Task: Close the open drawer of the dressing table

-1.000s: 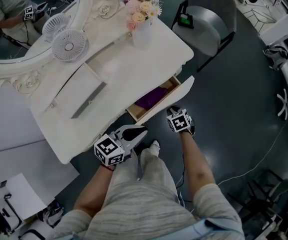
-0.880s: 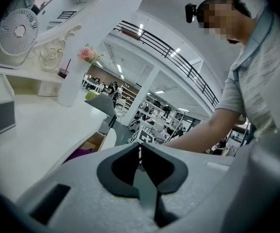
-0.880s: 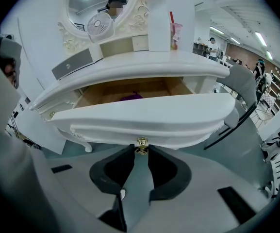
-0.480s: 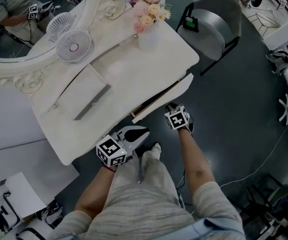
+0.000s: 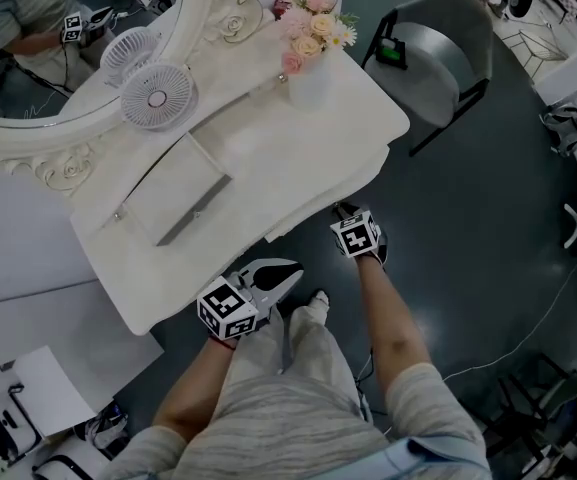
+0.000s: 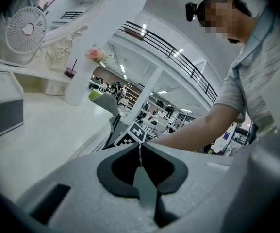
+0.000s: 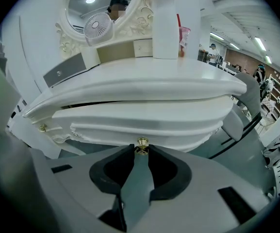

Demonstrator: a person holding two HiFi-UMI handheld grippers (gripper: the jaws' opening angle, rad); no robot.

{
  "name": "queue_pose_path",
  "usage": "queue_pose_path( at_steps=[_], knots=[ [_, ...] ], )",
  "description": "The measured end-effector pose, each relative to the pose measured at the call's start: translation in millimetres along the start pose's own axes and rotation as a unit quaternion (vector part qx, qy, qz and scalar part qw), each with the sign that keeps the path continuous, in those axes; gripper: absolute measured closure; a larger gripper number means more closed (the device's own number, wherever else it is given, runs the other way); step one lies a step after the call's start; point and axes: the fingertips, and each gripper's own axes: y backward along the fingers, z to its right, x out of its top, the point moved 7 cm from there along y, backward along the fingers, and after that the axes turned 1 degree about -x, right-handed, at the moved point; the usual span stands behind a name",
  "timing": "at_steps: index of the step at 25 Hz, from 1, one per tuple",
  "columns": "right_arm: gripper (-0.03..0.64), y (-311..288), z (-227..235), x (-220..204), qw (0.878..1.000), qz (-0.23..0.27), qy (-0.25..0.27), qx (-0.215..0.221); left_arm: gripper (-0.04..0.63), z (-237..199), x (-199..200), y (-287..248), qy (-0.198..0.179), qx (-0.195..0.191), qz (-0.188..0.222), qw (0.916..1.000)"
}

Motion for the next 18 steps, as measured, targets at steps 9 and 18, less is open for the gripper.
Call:
queue_pose_path(
  at_steps=[9,18],
  knots=[
    [0.532,-10.8,-3.1,21.1,1.0,0.007,0.002,-0.009,0.568,-7.7,-2.2,7.0,0.006,0.006,0.004,1.0],
    [0.531,-20.9,-8.6,35.6,1.0,-0.004,0.005,-0.029,0.568,-17.2,-3.8,15.1,0.012,0.008,0.014,0.9998]
  ],
)
